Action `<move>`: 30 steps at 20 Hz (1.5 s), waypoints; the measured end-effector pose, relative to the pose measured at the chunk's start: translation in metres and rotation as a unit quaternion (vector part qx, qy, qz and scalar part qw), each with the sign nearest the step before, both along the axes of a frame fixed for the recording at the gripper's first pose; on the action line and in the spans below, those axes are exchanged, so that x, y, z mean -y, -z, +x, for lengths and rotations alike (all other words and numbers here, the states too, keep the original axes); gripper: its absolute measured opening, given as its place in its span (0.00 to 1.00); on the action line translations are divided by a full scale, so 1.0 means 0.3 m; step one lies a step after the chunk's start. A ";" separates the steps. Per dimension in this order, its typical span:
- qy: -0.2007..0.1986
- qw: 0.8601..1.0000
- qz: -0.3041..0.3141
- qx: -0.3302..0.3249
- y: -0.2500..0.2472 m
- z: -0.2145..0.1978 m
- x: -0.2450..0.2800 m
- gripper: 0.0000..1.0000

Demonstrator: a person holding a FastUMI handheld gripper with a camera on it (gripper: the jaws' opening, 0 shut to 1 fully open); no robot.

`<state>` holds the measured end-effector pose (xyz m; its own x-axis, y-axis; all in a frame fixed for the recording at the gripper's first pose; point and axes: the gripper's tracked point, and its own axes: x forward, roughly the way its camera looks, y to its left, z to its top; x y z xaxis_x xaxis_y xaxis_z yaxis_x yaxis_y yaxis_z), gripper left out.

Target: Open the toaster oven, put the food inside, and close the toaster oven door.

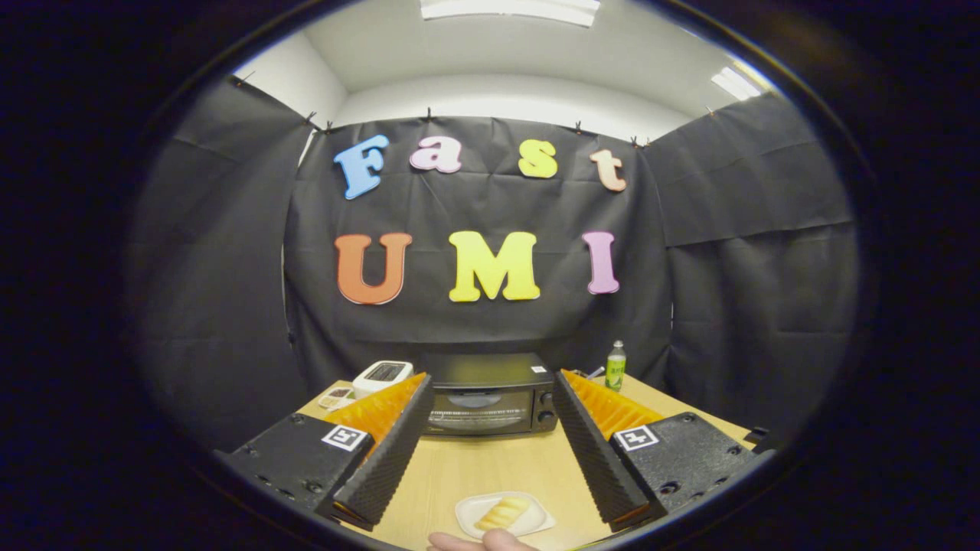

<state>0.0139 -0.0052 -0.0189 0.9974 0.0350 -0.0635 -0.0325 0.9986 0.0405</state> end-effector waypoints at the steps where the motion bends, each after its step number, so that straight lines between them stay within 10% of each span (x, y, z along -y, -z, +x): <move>1: -0.003 1.000 0.005 0.001 0.000 0.003 -0.003 1.00; 10: -0.023 0.999 -0.046 0.019 0.027 0.109 -0.033 1.00; 20: -0.086 0.995 -0.018 0.035 -0.037 0.520 -0.113 1.00; 30: -0.085 0.994 -0.004 -0.066 0.420 0.943 -0.196 1.00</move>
<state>0.2967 0.0535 -0.1449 0.9601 0.2017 -0.1935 -0.1961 0.9794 0.0476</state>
